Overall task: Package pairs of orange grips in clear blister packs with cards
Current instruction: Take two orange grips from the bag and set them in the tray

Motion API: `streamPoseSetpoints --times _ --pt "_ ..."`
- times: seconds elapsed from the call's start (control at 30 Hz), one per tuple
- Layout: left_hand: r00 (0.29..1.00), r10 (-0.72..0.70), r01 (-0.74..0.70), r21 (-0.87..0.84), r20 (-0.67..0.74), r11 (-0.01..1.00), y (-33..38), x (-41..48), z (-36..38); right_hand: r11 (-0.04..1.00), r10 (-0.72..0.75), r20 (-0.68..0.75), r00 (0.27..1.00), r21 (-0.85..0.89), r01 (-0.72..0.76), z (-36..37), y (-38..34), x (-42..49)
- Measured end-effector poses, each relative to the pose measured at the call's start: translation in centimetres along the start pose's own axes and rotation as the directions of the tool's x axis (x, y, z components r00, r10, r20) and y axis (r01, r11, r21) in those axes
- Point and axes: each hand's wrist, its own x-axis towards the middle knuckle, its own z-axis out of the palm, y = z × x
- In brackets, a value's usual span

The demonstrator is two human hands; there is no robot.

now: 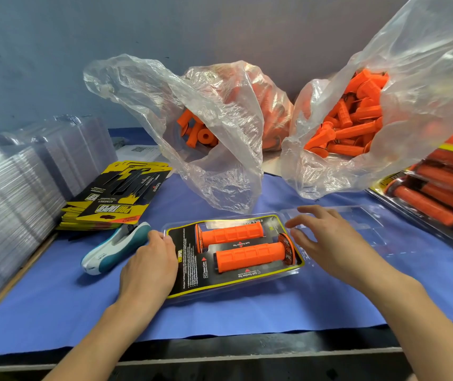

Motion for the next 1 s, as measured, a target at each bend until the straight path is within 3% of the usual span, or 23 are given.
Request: streamPoseSetpoints --times 0.07,0.13,0.17,0.23,0.27,0.33,0.4,0.6,0.83,1.0 --pt "0.998 -0.045 0.047 -0.054 0.044 0.997 0.0 0.0 -0.4 0.997 -0.013 -0.195 0.981 0.068 0.027 -0.3 -0.4 -1.4" --pt "0.998 -0.048 0.051 -0.08 0.035 0.995 -0.4 -0.5 -1.1 0.986 -0.141 -0.39 0.91 0.025 0.164 -0.5 -1.7 -3.0" --pt "1.0 0.001 -0.002 -0.077 -0.014 0.997 -0.5 -0.9 -1.5 0.968 -0.233 -0.407 0.883 -0.009 0.251 -0.4 -2.5 -3.7" --pt "0.958 0.239 -0.254 -0.081 -0.158 0.964 -0.6 -2.2 -2.5 0.907 -0.416 -0.341 0.843 -0.091 0.411 0.7 -3.8 -4.9" --pt "0.898 0.4 -0.416 -0.055 -0.185 0.908 -0.5 -2.8 -2.8 0.876 -0.483 -0.284 0.829 -0.143 0.461 1.4 -4.1 -5.2" --pt "0.741 0.656 -0.656 0.056 -0.142 0.753 -0.4 -3.9 -2.7 0.829 -0.551 -0.164 0.818 -0.224 0.512 2.6 -4.5 -5.4" --pt "0.645 0.763 -0.752 0.139 -0.052 0.645 -0.5 -4.4 -2.0 0.804 -0.574 -0.117 0.81 -0.269 0.531 3.4 -4.8 -5.2" --pt "0.573 0.819 -0.793 0.236 -0.028 0.562 -0.9 -4.6 -1.0 0.794 -0.596 -0.163 0.787 -0.265 0.547 3.7 -4.7 -4.8" --pt "0.503 0.864 -0.842 0.217 -0.014 0.493 -1.9 -4.5 -2.4 0.815 -0.575 -0.185 0.797 -0.224 0.535 3.8 -4.2 -5.0" --pt "0.5 0.866 -0.845 0.215 -0.007 0.49 -3.0 -3.8 -3.2 0.823 -0.565 -0.221 0.795 -0.209 0.527 4.2 -3.8 -4.7"
